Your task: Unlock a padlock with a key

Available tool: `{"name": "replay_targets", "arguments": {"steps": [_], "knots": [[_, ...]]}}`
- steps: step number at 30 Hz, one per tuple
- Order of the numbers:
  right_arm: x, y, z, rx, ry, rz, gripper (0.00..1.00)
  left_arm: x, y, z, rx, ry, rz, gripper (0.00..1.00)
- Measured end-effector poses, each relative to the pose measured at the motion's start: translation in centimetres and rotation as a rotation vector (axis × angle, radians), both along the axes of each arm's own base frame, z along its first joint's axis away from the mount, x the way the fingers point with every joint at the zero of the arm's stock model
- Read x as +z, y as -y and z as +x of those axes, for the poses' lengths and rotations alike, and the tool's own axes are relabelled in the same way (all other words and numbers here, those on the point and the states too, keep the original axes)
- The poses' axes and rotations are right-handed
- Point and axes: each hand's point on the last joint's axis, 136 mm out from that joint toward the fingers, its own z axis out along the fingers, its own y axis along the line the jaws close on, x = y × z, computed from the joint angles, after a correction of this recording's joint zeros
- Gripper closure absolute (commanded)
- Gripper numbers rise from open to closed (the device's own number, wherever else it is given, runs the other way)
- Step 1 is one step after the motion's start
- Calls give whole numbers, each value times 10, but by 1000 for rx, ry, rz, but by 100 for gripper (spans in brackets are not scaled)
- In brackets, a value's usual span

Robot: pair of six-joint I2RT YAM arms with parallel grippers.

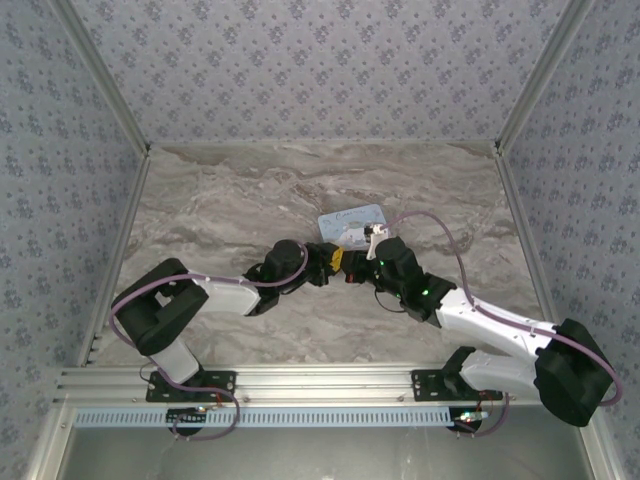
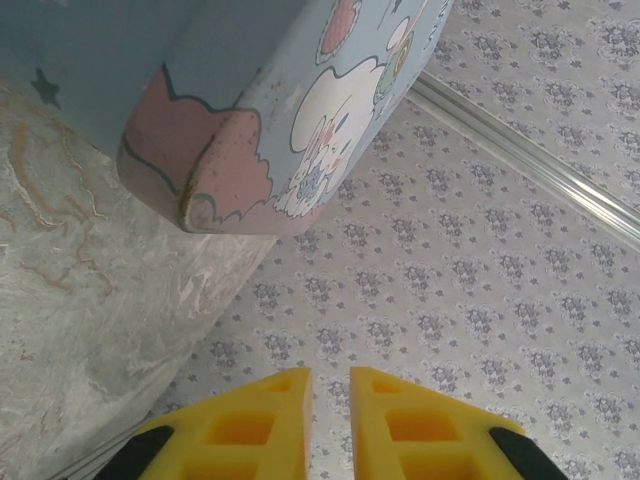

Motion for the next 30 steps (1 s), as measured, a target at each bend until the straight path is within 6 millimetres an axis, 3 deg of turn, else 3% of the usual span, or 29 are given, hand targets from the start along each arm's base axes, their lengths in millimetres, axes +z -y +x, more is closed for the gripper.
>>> {"name": "replay_targets", "arguments": {"steps": [7,14,18,21,24,26,30], "knots": [[-5,3,-1,-14,-17,8,100,0,-1,0,3,-1,3,100],[-5,7,-5,8,-44,70,100,-1,-3,-3,1,-16,20,100],[0,13,-7,16,-47,128,77,8,-2,-4,0,-9,14,100],[5,31,-1,-24,-33,168,58,20,-12,7,40,13,38,100],[15,45,2,-25,-10,218,45,44,-22,23,64,113,118,100],[23,50,2,-7,10,262,38,71,-28,32,74,216,179,100],[34,53,-2,45,41,333,36,132,-37,35,75,456,283,100]]}}
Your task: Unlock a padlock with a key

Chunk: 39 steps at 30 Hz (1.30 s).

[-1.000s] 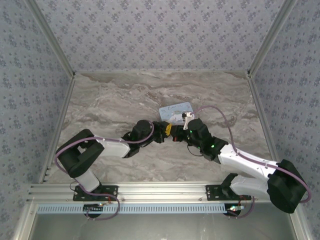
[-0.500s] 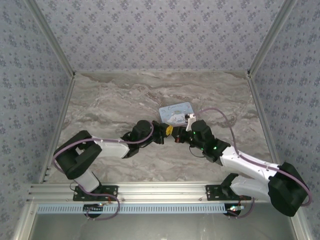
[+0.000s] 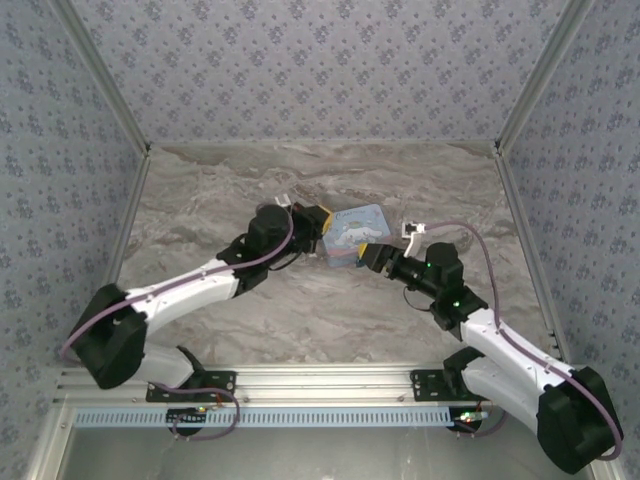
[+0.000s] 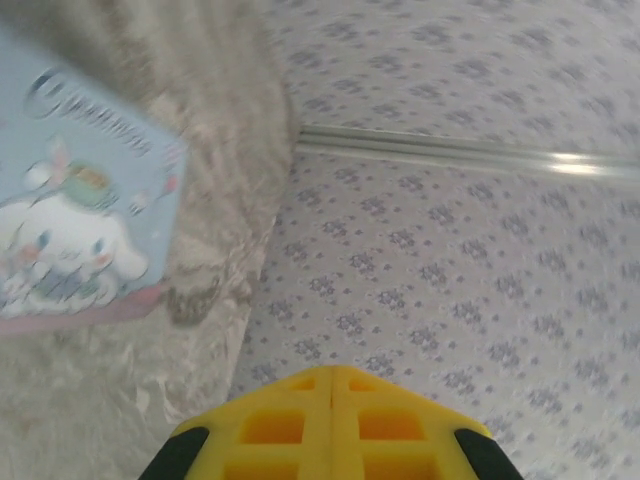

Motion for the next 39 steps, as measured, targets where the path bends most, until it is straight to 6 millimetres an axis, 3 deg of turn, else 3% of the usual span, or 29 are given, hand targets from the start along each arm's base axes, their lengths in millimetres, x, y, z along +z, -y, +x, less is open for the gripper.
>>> {"name": "replay_targets", "arguments": {"steps": [4,10,15,21,39], "knots": [[27,-10,-10,96,86,77,36,44,-16,-7,2,226,115,100],[68,-26,-23,208,224,154,37,58,-22,-16,-44,407,262,100],[93,-43,-22,262,285,190,41,72,-15,-25,-93,510,273,100],[98,-60,-16,298,290,208,47,86,-12,-35,-119,585,232,100],[121,-83,-7,339,317,258,64,95,-8,-40,-144,632,205,100]]}}
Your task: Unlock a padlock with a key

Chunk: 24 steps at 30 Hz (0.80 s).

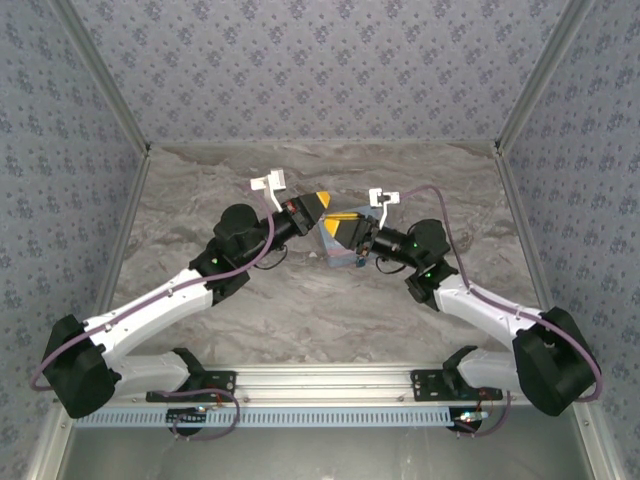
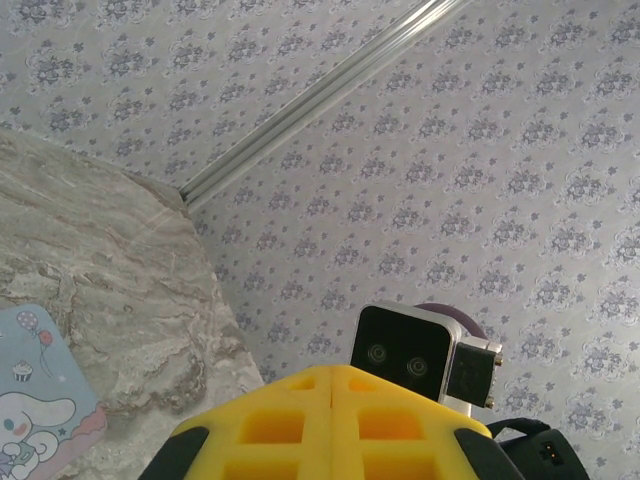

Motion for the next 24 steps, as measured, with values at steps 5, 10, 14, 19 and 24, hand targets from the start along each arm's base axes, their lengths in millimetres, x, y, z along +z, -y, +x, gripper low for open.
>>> {"name": "replay_targets", "arguments": {"steps": [5,10,14,19,24], "knots": [[6,-2,1,2,5,14,66,1,0,0,0,2,-2,100],[7,-5,1,13,3,21,66,1,0,0,-1,2,-2,100],[8,-6,-1,18,2,23,69,1,0,0,-1,2,-2,100],[9,-7,-1,19,-2,28,73,1,0,0,0,2,-2,100],[11,-7,-1,16,-3,35,78,0,0,0,0,1,-1,100]]}}
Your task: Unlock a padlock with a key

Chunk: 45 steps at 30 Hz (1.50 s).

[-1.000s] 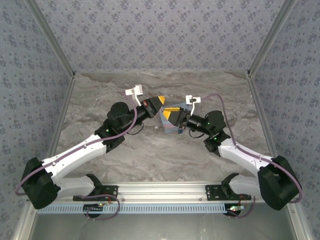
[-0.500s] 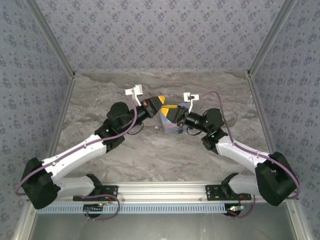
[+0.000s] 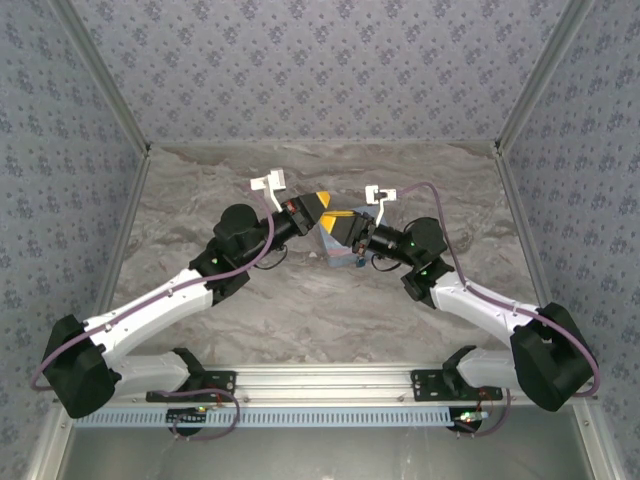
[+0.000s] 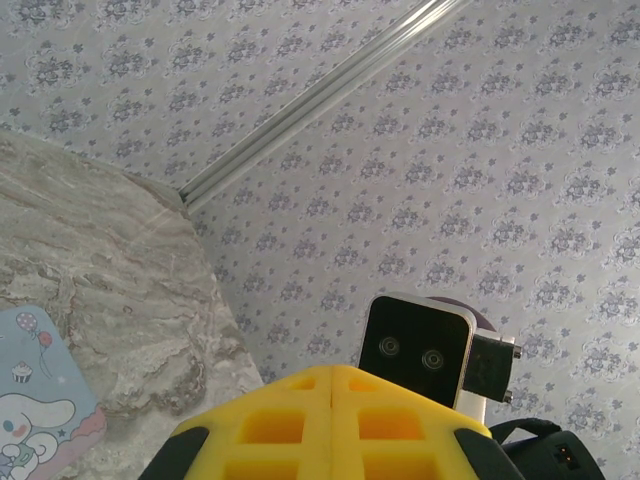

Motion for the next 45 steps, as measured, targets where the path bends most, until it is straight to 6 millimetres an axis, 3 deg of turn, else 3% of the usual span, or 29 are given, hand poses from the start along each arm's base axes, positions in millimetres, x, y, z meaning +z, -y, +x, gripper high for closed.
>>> {"name": "replay_targets", "arguments": {"steps": [14,16,18,20,23,24,28,34,39,45], "knots": [[-1,0,2,-6,-33,5,100,-4,-1,1,8,8,7,98],[-4,1,3,-12,-39,-6,100,-7,-1,2,12,6,18,83],[-8,2,5,-32,-49,-30,100,-10,-1,1,10,4,34,57],[-17,4,8,-64,-65,-71,100,-13,-2,1,14,0,51,40],[-32,9,10,-108,-85,-154,100,-19,-7,2,41,-12,88,7],[-38,12,10,-123,-91,-183,100,-23,-11,3,58,-21,108,1],[-68,28,9,-195,-122,-318,100,-38,-23,10,134,-77,218,0],[-129,62,5,-311,-207,-568,100,-61,-38,24,225,-158,359,1],[-172,92,-4,-383,-277,-775,100,-118,-38,49,243,-289,488,1],[-200,114,-15,-416,-321,-897,100,-192,-27,62,190,-451,597,1]]}}
